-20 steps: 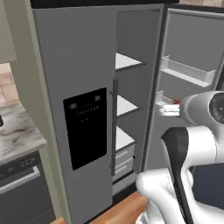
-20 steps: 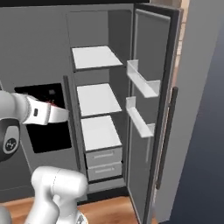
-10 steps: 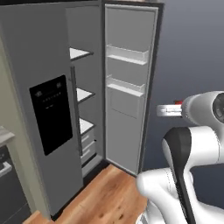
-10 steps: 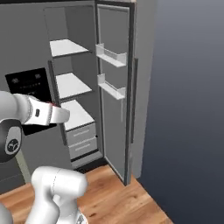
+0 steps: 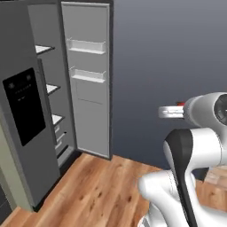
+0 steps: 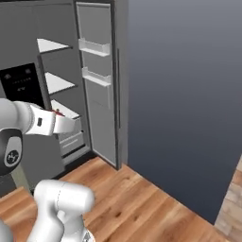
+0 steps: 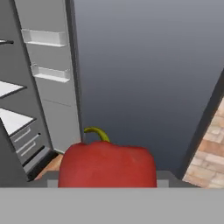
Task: Place the cold items (bell pepper and tangerine) from the fridge in one tupperware on the dining counter. Place the warm items (kebab skewer and hot dog) in the stove area in another tupperware.
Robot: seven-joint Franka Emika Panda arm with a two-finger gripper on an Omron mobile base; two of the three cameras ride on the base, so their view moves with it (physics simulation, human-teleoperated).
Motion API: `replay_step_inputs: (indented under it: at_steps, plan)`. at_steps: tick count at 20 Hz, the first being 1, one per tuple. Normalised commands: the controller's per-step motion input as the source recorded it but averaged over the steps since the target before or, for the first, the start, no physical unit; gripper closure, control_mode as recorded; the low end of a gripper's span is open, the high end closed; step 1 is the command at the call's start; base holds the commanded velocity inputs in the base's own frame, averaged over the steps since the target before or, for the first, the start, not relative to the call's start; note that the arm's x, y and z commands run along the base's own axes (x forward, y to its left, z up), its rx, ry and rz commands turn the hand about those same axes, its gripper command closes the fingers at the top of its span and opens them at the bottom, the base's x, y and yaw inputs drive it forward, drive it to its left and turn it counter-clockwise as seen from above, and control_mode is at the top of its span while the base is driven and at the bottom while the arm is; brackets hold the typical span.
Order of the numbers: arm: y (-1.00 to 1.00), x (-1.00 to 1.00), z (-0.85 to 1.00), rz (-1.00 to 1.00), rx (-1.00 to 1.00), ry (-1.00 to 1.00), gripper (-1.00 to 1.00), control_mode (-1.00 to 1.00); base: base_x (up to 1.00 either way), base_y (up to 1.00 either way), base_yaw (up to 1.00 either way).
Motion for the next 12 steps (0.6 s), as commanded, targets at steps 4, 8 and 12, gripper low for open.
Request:
replay_step_inputs:
  at_steps: [4, 8, 12]
  plan:
    - [0.0, 0.0, 0.0, 0.0, 0.0, 0.0, 1.0, 1.0, -1.0, 0.03, -0.44]
    - [0.0, 0.0, 0.0, 0.0, 0.0, 0.0, 1.0, 1.0, -1.0, 0.0, -0.4]
    - [0.0, 0.0, 0.0, 0.0, 0.0, 0.0, 1.0, 1.0, -1.0, 0.0, -0.38]
